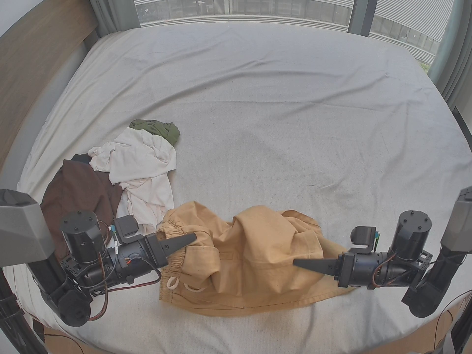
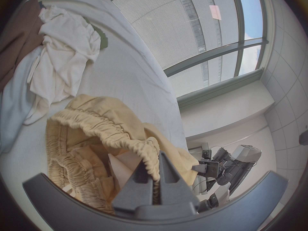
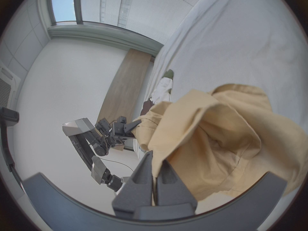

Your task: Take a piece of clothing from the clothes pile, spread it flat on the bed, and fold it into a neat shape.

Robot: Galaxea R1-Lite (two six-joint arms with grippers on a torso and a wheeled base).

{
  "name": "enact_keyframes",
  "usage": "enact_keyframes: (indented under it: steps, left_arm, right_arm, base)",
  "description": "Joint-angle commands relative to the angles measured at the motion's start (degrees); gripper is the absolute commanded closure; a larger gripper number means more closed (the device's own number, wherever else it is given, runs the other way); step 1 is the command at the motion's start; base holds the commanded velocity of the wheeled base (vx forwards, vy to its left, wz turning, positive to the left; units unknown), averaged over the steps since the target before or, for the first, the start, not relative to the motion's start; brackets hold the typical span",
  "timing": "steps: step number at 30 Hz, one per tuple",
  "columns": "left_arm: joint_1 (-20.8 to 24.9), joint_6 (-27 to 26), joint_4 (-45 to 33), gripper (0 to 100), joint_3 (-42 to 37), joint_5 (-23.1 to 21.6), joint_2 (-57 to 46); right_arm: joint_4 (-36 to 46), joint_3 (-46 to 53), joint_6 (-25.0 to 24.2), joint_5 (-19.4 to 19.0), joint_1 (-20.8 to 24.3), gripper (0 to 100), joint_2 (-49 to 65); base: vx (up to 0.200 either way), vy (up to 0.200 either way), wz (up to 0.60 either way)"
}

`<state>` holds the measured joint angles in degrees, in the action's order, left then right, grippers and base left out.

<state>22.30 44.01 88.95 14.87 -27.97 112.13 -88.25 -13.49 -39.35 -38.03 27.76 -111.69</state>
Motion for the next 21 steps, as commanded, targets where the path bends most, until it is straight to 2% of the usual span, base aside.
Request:
enact_keyframes:
  steps: [1, 10, 21]
  left_arm:
    - [0.3, 0.0, 0.2, 100, -0.1, -0.1, -6.0]
    - [-0.2, -0.1, 0.2, 100, 0.5, -0.2, -11.0]
    - [-1.5, -1.0, 0.2, 100, 0.6, -0.6, -11.2]
  right_arm:
    - [0.1, 0.1, -0.5, 0.1, -0.9, 100, 7.0]
    - [0.1, -0.9, -0.6, 0.1, -3.8, 100, 9.4]
    - [0.1, -3.4, -0.8, 0.1, -7.2, 100, 11.4]
  base:
    - [0.000, 0.000, 0.00]
    - [0.000, 0.000, 0.00]
    - [0.000, 0.000, 0.00]
